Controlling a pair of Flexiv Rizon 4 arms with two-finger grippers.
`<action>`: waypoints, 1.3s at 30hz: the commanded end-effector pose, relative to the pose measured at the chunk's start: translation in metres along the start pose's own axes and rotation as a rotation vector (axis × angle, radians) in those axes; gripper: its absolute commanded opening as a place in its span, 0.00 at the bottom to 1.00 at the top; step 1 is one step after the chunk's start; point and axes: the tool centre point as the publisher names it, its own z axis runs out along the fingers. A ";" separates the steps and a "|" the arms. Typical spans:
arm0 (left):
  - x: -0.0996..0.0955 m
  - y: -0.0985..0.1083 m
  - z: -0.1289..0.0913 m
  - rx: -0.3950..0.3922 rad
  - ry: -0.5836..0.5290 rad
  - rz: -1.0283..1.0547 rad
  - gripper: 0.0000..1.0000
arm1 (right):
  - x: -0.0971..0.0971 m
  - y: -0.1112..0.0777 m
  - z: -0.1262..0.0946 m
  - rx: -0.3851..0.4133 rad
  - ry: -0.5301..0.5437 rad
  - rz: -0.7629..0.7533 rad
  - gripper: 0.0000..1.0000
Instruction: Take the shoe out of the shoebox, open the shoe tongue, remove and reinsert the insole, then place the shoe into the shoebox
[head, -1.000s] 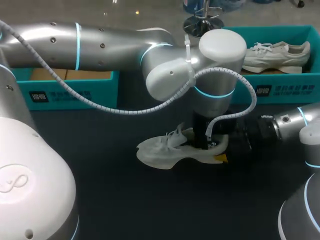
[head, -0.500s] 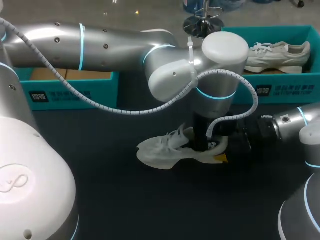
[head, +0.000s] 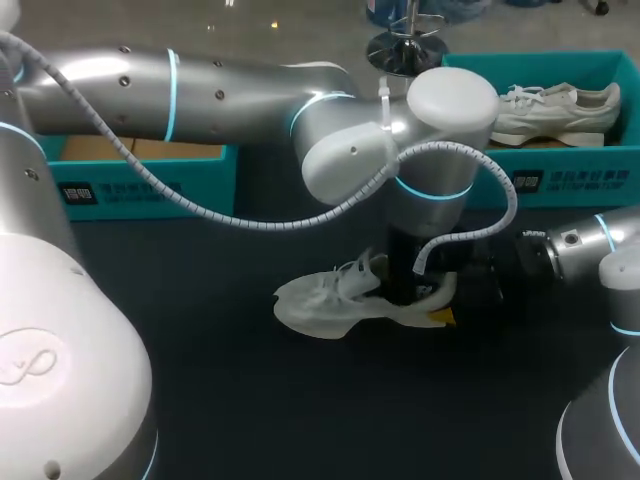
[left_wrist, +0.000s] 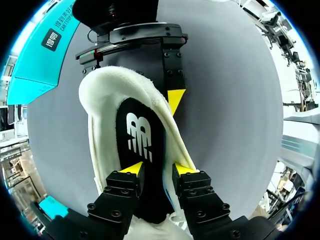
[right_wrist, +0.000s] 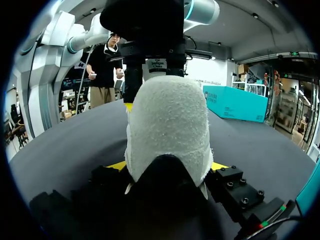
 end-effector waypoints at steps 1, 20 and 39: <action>-0.004 -0.007 0.018 0.006 0.003 0.003 0.37 | 0.000 -0.002 0.001 0.003 -0.001 0.001 0.00; -0.014 0.002 0.039 0.074 -0.125 0.030 0.00 | 0.000 -0.002 0.001 0.003 -0.001 0.001 0.00; -0.008 0.025 -0.015 0.136 -0.179 0.031 0.00 | 0.000 -0.002 0.001 0.003 -0.001 0.001 0.00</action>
